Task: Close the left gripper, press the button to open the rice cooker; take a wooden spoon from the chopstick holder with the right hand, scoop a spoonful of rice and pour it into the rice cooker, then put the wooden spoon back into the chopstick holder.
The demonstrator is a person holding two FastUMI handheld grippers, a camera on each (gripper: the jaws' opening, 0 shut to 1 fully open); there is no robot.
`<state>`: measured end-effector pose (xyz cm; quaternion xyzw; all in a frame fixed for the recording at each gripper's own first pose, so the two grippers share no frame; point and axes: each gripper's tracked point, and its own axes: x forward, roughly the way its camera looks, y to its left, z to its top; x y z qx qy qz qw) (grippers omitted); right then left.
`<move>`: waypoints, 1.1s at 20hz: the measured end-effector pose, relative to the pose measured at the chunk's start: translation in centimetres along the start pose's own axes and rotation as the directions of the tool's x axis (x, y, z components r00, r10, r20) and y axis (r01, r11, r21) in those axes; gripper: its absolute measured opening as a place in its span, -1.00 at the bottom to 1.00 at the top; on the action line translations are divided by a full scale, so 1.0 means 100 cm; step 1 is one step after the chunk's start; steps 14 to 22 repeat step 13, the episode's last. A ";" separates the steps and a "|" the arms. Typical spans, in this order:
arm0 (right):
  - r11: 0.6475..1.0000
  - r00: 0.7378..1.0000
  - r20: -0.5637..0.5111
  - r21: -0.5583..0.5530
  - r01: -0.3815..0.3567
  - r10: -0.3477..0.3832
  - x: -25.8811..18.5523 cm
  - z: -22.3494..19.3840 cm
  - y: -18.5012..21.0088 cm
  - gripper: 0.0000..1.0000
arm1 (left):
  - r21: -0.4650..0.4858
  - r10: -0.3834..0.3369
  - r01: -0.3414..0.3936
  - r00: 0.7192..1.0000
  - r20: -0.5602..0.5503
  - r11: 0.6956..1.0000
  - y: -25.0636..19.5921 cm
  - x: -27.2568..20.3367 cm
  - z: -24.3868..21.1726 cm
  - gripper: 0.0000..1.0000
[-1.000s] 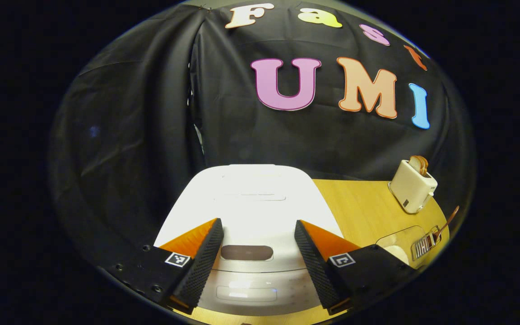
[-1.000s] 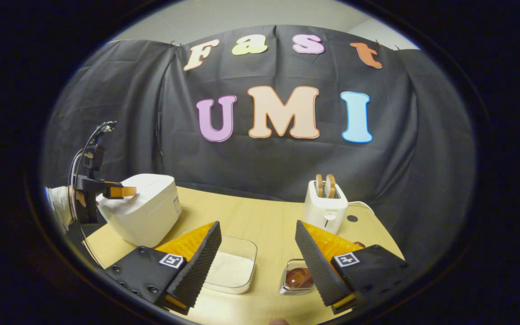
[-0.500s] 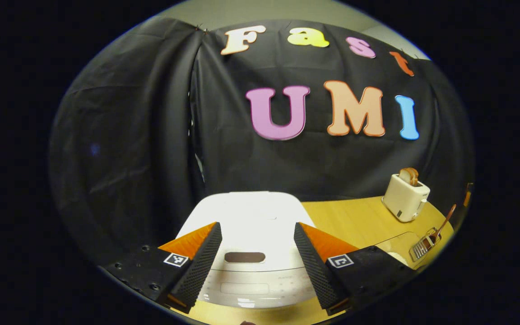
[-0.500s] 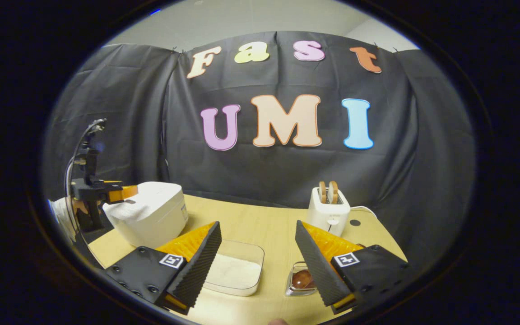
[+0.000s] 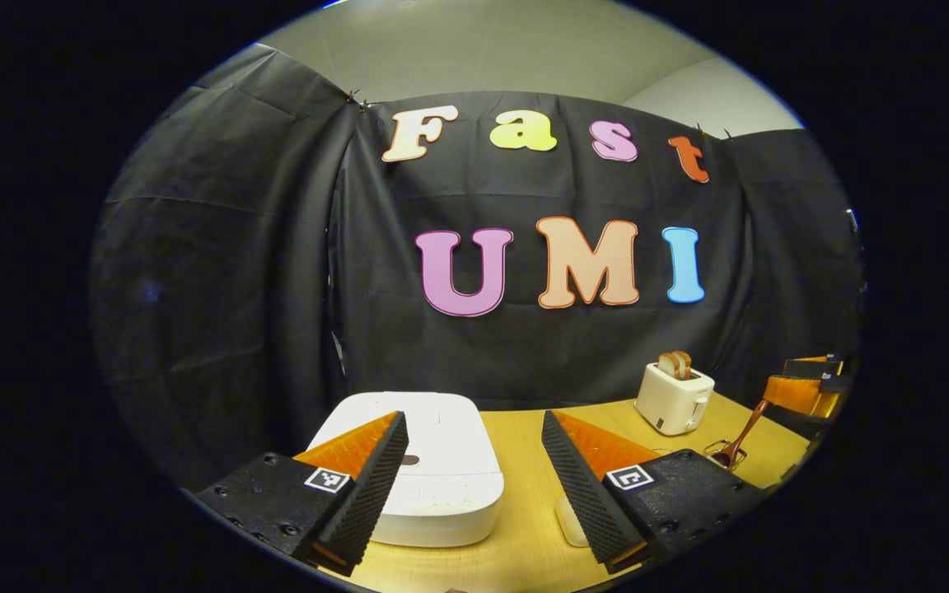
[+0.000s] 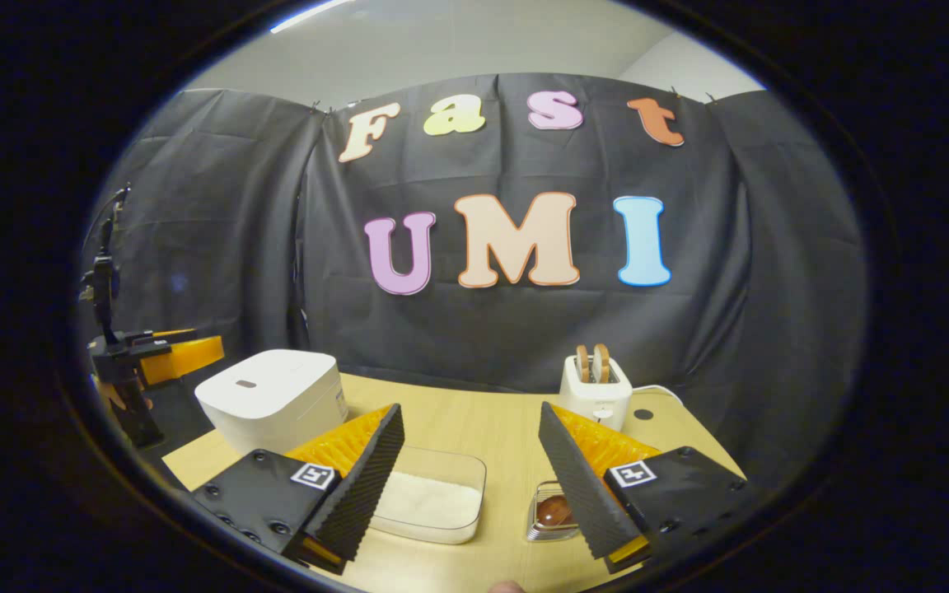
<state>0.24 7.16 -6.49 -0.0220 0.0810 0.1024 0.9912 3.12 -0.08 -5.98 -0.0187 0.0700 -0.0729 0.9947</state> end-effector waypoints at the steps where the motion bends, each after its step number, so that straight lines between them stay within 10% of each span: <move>1: 1.000 1.000 0.015 0.003 0.006 -0.006 -0.003 0.004 0.000 1.00 | -0.002 0.006 -0.006 1.000 0.016 1.000 -0.002 -0.008 0.005 0.94; 22: 0.999 0.996 0.076 0.038 0.039 -0.042 -0.027 0.006 0.000 1.00 | 0.009 0.001 -0.002 0.996 0.091 1.000 -0.026 -0.060 0.021 0.92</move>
